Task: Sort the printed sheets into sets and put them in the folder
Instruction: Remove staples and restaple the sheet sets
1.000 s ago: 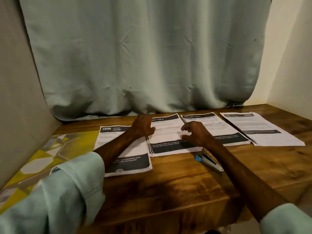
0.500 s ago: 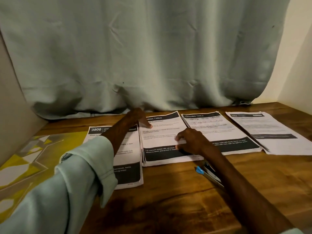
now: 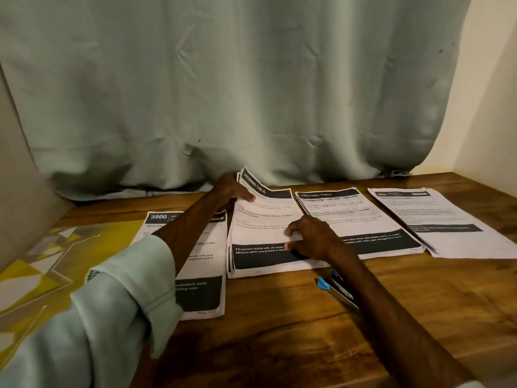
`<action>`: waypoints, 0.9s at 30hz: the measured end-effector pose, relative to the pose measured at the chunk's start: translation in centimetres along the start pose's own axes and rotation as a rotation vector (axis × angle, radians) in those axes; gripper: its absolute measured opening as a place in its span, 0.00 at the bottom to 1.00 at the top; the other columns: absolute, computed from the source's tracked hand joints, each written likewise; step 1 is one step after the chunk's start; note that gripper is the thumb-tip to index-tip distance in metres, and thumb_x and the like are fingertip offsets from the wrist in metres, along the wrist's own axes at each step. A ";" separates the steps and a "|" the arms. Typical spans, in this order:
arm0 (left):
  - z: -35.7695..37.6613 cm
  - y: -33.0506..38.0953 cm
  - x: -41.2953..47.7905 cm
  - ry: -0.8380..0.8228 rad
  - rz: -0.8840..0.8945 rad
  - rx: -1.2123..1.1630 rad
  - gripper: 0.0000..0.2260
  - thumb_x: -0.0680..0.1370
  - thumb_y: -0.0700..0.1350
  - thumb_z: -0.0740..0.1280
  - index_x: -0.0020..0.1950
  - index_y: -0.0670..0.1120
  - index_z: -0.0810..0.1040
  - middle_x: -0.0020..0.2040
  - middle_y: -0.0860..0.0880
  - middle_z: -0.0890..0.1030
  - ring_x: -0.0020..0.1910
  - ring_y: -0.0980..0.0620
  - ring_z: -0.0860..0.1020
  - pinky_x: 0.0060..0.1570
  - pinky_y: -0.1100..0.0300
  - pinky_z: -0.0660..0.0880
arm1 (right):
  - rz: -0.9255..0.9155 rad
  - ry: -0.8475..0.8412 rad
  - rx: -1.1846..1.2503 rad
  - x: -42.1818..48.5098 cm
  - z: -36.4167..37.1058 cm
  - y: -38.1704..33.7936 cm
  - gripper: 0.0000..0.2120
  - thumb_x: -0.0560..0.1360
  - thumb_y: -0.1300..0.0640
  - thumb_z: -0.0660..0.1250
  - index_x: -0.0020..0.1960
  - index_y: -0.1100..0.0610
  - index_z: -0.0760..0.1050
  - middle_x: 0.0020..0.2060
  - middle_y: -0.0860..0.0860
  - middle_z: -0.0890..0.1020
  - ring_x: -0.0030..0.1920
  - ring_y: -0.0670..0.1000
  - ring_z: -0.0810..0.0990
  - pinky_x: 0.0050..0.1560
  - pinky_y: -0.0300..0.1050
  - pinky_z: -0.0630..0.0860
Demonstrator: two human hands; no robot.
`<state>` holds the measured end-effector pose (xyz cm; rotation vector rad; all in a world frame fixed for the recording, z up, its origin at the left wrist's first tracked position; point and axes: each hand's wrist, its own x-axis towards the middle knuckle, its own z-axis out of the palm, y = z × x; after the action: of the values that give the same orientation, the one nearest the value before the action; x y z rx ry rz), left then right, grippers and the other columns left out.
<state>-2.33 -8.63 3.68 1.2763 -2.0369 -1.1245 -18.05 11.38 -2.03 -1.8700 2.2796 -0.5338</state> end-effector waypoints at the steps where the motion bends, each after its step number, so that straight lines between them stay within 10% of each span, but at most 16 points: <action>1: 0.3 0.4 -0.3 0.015 -0.003 -0.048 0.13 0.68 0.36 0.80 0.49 0.41 0.82 0.52 0.43 0.86 0.41 0.49 0.85 0.39 0.58 0.82 | 0.007 0.002 0.007 0.1 0.1 0.2 0.19 0.75 0.49 0.75 0.64 0.52 0.79 0.66 0.52 0.76 0.65 0.53 0.74 0.65 0.49 0.73; 14: 1.6 -1.9 -4.8 -0.020 0.022 0.004 0.18 0.75 0.34 0.74 0.65 0.40 0.79 0.60 0.42 0.83 0.56 0.41 0.82 0.46 0.53 0.79 | 0.068 0.066 0.100 0.5 -0.1 0.9 0.18 0.71 0.49 0.79 0.58 0.53 0.82 0.57 0.51 0.83 0.56 0.50 0.79 0.58 0.47 0.78; 20: 1.5 -3.6 -4.9 0.157 0.023 0.111 0.11 0.70 0.38 0.75 0.52 0.38 0.83 0.52 0.40 0.85 0.49 0.40 0.84 0.50 0.45 0.83 | 0.141 0.248 0.200 -4.8 -3.6 1.4 0.05 0.76 0.52 0.75 0.47 0.54 0.84 0.45 0.50 0.86 0.47 0.47 0.83 0.54 0.48 0.81; 27: 0.9 -3.3 -5.4 0.224 0.025 -0.026 0.06 0.70 0.39 0.75 0.47 0.41 0.85 0.48 0.42 0.86 0.45 0.42 0.85 0.49 0.42 0.83 | 0.221 0.042 0.027 -15.0 -3.6 3.0 0.18 0.68 0.34 0.75 0.52 0.43 0.82 0.46 0.42 0.85 0.45 0.42 0.81 0.46 0.44 0.81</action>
<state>1.07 -4.19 0.54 1.2981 -1.8624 -0.9471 -18.78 27.07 -1.46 -1.5817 2.4511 -0.5726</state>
